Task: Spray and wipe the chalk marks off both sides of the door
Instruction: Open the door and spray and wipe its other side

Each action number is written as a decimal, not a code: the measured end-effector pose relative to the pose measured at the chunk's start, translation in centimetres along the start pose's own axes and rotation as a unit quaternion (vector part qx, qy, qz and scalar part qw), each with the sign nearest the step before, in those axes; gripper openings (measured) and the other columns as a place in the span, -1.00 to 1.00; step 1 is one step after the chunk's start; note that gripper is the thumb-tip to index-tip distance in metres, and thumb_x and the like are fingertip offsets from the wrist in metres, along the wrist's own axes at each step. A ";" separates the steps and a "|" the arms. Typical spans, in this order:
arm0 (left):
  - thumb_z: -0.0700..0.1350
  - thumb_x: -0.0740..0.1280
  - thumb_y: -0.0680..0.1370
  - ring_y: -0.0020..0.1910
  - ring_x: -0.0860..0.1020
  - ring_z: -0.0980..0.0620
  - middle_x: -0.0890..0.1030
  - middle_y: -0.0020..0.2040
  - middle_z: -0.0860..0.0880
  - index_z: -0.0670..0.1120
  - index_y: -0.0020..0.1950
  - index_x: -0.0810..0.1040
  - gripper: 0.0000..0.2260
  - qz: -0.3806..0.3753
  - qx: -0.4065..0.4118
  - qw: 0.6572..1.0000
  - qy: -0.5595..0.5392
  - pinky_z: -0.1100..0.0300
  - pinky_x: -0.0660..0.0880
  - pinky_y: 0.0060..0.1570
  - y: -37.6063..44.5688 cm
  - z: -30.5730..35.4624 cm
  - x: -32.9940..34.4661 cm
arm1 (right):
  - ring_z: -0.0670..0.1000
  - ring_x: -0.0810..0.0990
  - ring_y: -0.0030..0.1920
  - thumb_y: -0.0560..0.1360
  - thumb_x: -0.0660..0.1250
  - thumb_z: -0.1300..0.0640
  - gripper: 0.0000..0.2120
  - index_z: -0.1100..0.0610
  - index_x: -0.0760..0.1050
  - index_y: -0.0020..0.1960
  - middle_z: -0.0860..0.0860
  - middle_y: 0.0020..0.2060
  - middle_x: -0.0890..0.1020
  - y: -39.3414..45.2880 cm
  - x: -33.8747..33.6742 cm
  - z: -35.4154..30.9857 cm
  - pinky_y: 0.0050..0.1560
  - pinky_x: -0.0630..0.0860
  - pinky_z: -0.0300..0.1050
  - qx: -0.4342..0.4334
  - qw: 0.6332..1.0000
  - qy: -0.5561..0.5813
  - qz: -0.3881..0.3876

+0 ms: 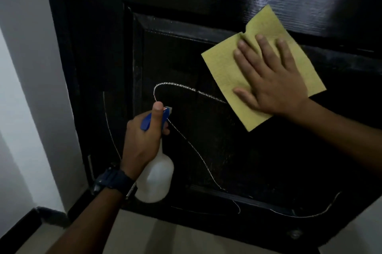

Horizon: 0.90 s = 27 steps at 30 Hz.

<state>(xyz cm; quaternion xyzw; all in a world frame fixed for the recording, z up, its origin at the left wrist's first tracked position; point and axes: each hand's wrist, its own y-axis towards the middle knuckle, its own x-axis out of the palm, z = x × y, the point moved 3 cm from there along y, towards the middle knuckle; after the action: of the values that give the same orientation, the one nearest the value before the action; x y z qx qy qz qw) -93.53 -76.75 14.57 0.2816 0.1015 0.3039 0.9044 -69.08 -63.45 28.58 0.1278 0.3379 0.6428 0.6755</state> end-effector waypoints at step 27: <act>0.63 -0.07 0.40 -0.33 0.59 -0.20 0.60 -0.33 -0.22 -0.26 -0.23 0.54 -0.06 -0.024 -0.008 0.991 0.128 -0.23 0.56 -0.17 1.5 0.6 -2.8 | 0.15 0.04 0.62 0.66 -0.01 -0.21 -0.30 0.21 0.02 0.63 0.15 0.60 0.15 -7.7 3.0 -9.9 0.58 -0.03 0.16 -0.266 0.961 0.033 -0.070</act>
<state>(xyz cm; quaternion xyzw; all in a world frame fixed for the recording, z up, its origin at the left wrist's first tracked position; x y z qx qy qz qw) -96.32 -77.70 15.96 0.2306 0.2206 0.3168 0.8932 -69.35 -64.27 15.66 -0.1016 0.1844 0.6647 0.7169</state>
